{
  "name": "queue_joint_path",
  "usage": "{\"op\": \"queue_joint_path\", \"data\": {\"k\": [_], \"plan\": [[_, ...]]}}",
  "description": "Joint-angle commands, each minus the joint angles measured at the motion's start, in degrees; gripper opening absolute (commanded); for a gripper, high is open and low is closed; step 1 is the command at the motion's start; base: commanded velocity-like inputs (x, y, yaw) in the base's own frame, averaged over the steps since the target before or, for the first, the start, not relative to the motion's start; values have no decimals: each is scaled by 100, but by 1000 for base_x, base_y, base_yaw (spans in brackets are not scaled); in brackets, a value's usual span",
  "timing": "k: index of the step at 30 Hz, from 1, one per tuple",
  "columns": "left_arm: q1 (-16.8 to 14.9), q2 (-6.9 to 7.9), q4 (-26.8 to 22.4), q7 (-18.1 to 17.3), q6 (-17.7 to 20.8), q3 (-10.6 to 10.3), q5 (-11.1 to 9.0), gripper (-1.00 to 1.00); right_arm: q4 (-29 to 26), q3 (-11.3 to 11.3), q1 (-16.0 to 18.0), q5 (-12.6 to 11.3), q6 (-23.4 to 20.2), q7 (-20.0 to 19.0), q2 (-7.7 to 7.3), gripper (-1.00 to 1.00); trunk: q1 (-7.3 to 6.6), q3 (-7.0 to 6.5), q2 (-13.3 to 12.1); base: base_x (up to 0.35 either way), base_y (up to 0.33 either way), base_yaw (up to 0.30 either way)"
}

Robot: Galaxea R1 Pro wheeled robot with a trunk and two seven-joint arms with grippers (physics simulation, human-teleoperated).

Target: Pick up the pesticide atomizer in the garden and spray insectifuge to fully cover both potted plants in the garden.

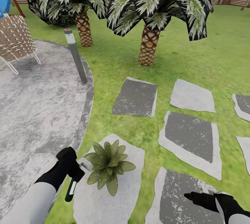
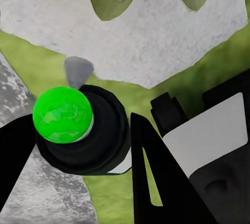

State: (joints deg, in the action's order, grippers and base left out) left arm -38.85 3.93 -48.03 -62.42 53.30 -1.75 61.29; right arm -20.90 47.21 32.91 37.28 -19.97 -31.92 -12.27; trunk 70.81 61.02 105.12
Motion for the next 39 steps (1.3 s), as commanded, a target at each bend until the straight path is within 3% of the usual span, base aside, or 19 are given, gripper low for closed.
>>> {"op": "queue_joint_path", "data": {"k": [1,7,19,23,28,39], "plan": [[-6,3,-5,-59,31,-18,49,-100,-11,46,5,42,-25,-43,4,100,0,9,2,89,0,210],[-1,3,-4,-52,32,-34,57,-100,-12,48,5,42,-25,-50,1,100,0,22,2,242,0,102],[46,-54,4,-42,26,-38,65,-100,-16,52,5,42,-25,-47,-11,100,0,58,2,12,0,162],[52,-56,0,-34,29,73,57,-100,-15,52,5,44,-25,-46,-13,100,0,72,2,0,0,200],[53,-129,-5,-33,32,113,50,-100,-14,52,5,44,-25,-43,-13,100,0,75,2,122,-111,27],[53,-130,-5,-33,32,120,55,-100,-11,52,5,45,-25,-48,-11,100,0,76,2,159,-138,4]]}}
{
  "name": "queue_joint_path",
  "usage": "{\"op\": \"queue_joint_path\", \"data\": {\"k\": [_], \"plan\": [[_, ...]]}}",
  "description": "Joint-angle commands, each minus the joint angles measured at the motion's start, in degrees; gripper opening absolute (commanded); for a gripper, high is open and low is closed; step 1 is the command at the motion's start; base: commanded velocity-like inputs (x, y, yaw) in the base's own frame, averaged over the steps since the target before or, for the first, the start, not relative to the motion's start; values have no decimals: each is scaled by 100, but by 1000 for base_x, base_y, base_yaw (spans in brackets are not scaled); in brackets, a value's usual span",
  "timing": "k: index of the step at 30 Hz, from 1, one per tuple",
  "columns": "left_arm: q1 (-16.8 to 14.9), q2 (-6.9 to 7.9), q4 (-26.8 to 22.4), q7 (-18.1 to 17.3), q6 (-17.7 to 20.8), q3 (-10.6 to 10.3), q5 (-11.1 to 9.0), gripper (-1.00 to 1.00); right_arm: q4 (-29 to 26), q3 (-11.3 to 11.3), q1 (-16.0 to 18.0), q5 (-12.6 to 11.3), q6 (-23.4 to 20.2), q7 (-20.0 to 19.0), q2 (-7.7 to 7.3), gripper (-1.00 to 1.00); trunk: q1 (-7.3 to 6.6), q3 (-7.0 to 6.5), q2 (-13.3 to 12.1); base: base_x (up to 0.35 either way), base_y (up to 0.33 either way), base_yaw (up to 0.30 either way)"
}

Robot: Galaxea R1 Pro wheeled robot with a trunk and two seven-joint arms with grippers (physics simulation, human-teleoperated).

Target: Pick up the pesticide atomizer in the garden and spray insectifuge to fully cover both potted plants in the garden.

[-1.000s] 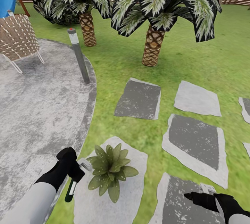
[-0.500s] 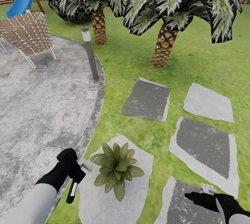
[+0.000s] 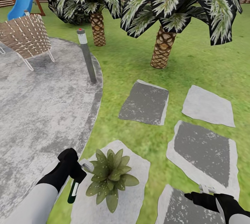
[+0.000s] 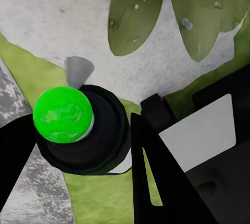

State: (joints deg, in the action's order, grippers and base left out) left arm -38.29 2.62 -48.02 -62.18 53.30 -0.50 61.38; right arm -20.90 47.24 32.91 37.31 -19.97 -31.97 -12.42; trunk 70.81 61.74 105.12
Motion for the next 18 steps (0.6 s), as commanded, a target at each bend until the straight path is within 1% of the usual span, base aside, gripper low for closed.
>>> {"op": "queue_joint_path", "data": {"k": [1,12,14,18], "plan": [[-3,1,-6,-57,31,-4,48,-100,-10,47,5,41,-25,-41,3,100,0,6,2,10,-8,102],[-3,1,3,-57,31,4,41,-100,-11,46,5,43,-25,-37,7,100,0,38,2,1,0,218],[-3,1,3,-57,31,6,41,-100,-11,46,5,41,-25,-37,7,100,0,41,2,0,-139,103],[-3,1,3,-57,31,6,41,-100,-11,46,5,44,-25,-38,7,100,0,42,2,0,-275,22]]}}
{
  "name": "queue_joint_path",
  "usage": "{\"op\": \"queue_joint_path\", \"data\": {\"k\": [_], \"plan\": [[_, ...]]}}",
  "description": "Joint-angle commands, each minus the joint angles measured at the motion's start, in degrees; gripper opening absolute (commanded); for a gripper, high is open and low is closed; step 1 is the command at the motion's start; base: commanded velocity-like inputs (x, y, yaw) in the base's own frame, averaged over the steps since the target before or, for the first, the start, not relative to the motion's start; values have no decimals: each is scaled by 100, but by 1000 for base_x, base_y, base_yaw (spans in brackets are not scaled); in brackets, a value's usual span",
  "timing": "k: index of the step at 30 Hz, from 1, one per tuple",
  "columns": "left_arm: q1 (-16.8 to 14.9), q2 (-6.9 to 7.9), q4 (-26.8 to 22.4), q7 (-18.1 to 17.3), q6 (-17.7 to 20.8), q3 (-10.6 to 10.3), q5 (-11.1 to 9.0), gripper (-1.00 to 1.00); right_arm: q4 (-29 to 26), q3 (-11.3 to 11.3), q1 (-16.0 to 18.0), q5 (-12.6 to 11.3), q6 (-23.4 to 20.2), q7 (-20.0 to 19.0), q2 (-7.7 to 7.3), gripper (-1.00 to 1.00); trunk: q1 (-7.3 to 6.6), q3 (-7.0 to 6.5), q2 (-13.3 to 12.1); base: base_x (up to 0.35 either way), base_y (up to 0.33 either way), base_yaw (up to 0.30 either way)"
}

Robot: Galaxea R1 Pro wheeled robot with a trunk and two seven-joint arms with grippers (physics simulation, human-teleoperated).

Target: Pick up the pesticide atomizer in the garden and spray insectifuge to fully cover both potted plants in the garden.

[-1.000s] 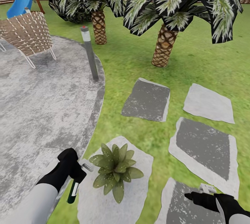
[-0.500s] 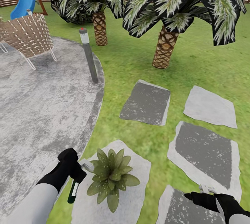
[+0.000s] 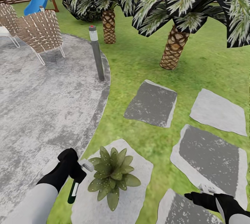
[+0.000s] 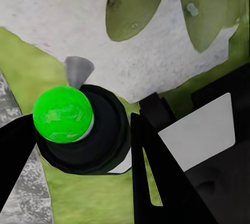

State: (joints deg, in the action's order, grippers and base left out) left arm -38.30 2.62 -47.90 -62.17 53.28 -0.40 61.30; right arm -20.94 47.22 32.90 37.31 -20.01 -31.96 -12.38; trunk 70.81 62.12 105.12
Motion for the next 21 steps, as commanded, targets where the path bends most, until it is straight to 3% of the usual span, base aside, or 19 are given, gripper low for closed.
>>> {"op": "queue_joint_path", "data": {"k": [1,5,10,15,21], "plan": [[-2,1,-9,-59,34,-4,48,-100,-8,49,6,43,-21,-39,3,100,-1,4,2,0,-311,3],[-2,1,-5,-59,34,-4,48,-100,-8,50,6,43,-21,-40,3,100,-1,4,2,-49,-314,33],[5,17,0,-57,33,9,53,-100,-8,50,6,42,-21,-39,5,100,-1,4,2,-109,-273,210],[6,42,269,-50,31,251,71,-100,-6,51,7,41,-21,-40,4,100,-1,4,2,-30,-45,246],[7,20,662,-42,25,261,92,-100,-6,49,6,44,-21,-39,7,100,-1,4,2,-1,-1,246]]}}
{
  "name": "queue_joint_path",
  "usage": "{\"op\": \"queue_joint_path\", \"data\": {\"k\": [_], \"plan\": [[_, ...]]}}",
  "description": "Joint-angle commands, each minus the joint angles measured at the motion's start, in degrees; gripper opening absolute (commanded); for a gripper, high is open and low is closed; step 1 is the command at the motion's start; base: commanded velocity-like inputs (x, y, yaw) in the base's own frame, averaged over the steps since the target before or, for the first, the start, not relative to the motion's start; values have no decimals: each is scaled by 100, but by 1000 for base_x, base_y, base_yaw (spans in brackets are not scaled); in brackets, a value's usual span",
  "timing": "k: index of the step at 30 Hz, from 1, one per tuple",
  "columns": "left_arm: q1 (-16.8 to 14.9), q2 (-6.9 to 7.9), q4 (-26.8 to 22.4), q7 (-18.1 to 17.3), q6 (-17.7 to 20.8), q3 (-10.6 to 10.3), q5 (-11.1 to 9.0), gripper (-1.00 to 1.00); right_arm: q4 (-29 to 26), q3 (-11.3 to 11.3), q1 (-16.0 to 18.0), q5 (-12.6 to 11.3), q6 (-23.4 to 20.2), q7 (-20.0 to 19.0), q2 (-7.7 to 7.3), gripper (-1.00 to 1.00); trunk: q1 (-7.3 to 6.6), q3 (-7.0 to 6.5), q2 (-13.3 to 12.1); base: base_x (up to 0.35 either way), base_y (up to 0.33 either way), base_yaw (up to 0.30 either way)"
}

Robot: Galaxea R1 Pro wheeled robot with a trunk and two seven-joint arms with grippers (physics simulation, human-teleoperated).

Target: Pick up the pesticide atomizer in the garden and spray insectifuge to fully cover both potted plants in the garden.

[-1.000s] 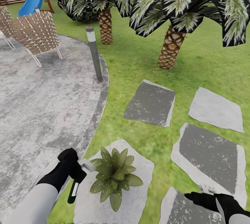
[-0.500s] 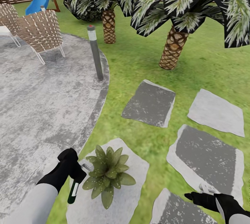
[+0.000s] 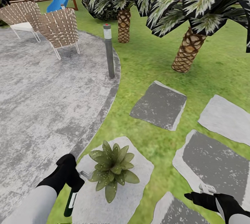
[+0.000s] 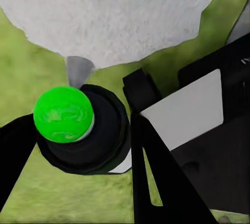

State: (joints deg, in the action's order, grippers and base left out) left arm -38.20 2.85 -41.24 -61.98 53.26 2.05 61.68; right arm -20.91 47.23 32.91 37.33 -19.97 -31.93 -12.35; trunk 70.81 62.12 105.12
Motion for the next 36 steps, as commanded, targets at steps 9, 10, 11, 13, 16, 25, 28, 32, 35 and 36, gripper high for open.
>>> {"op": "queue_joint_path", "data": {"k": [9,10,11,13,16,25,28,32,35,36], "plan": [[-3,-4,686,331,9,23,33,-100,-12,48,5,45,-24,-42,4,100,-1,4,2,0,-32,77],[-3,-4,686,336,9,25,31,-100,-11,48,5,44,-24,-42,4,100,-1,4,2,0,-242,55],[-3,-4,687,339,9,27,30,-100,-11,49,5,44,-24,-42,4,100,-1,4,2,0,-271,96],[-3,-4,687,342,9,30,29,-100,-12,47,5,43,-24,-42,5,100,-1,4,2,0,-295,161],[-3,-4,694,344,9,32,30,-100,-11,45,5,44,-24,-42,5,100,-1,4,2,0,-315,227],[-3,-4,711,344,9,32,37,-100,-11,48,5,46,-24,-42,2,100,-1,4,2,0,-322,248],[-3,-4,709,344,9,32,37,-100,-13,47,5,45,-24,-42,3,100,-1,4,2,0,-322,249],[-3,3,712,344,9,32,37,-100,-16,48,5,46,-24,-42,4,100,-1,4,2,0,-322,249],[-3,4,713,345,9,32,37,-100,-13,49,5,45,-24,-42,4,100,-1,4,2,0,-321,249],[-3,4,713,345,9,32,37,-100,-13,49,5,45,-24,-42,5,100,-1,4,2,0,-320,249]]}}
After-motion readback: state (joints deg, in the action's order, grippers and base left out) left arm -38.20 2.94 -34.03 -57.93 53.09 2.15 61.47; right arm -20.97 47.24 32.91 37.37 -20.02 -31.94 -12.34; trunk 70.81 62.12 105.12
